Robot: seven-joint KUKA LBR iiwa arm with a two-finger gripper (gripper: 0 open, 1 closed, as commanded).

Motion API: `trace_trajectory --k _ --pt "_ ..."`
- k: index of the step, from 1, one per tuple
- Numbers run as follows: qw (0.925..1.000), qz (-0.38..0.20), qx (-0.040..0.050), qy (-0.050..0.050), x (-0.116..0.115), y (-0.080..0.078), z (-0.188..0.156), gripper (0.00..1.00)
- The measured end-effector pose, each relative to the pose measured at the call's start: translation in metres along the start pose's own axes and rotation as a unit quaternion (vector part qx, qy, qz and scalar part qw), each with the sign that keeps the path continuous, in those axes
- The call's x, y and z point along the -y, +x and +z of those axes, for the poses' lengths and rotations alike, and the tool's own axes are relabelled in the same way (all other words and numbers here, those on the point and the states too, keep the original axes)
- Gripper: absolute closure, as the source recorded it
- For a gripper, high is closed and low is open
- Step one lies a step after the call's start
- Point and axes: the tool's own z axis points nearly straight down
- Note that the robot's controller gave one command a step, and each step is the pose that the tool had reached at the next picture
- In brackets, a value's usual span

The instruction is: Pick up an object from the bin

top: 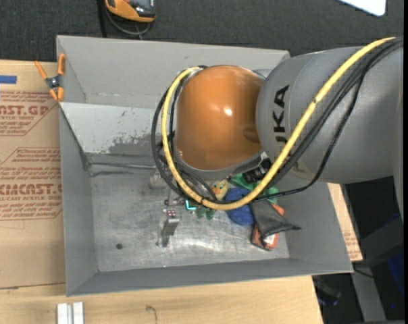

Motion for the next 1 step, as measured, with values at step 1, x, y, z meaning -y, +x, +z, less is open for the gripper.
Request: trace_trajectory --k 1 --pt "1.0000 0.001 0.0037 -0.001 0.0009 -0.0018 -0.0036 0.00"
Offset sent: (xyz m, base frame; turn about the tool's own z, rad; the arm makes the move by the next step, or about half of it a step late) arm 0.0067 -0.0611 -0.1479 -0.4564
